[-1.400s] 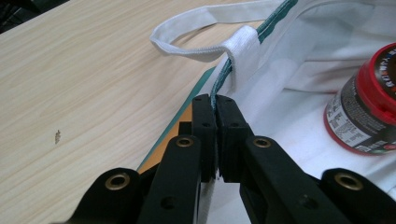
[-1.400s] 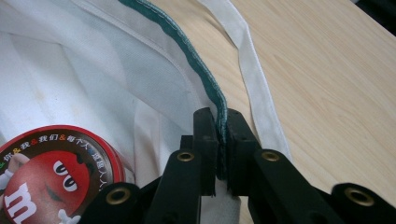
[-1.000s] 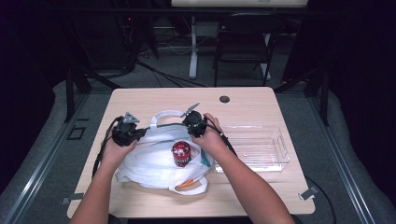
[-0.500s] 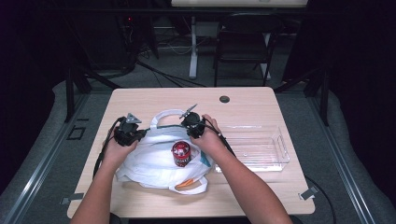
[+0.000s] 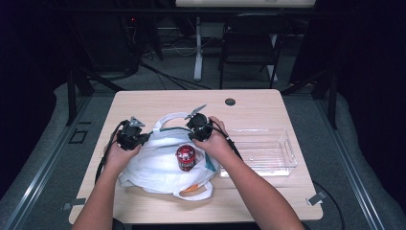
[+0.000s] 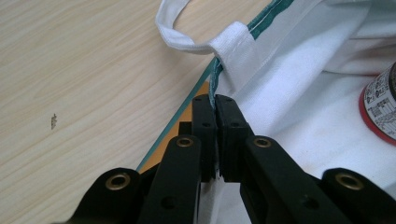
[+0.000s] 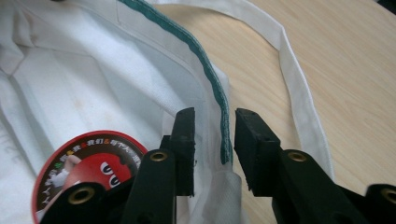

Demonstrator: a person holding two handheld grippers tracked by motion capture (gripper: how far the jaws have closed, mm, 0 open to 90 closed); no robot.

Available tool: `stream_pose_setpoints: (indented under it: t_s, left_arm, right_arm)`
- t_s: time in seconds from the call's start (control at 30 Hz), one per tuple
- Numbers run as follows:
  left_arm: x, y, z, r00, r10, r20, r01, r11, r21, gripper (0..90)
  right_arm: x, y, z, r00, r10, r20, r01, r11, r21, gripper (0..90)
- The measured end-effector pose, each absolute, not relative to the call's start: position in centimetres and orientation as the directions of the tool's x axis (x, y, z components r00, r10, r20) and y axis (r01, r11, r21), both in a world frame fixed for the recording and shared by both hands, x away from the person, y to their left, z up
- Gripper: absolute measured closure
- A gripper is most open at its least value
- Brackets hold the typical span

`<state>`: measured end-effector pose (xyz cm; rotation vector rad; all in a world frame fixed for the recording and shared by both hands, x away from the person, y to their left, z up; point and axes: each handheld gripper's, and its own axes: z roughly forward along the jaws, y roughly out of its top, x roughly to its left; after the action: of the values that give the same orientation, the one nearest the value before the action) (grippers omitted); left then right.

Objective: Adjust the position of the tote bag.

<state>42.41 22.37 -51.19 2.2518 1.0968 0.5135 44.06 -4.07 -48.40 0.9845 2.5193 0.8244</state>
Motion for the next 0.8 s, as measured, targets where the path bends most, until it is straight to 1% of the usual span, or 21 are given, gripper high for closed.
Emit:
stream_pose_setpoints:
  t_s: [0.47,0.8]
  left_arm:
    - [42.4,22.4,-51.1,0.590,0.803,0.088,0.580,-0.497,0.646,87.9]
    - [42.4,22.3,-51.2,0.588,0.804,0.091,0.580,-0.497,0.645,87.9]
  right_arm:
    - [41.3,-6.4,-46.5,-0.702,0.706,-0.096,0.489,0.575,0.656,65.5]
    - [39.3,-7.8,-47.1,-0.697,0.714,-0.071,0.494,0.549,0.674,64.0]
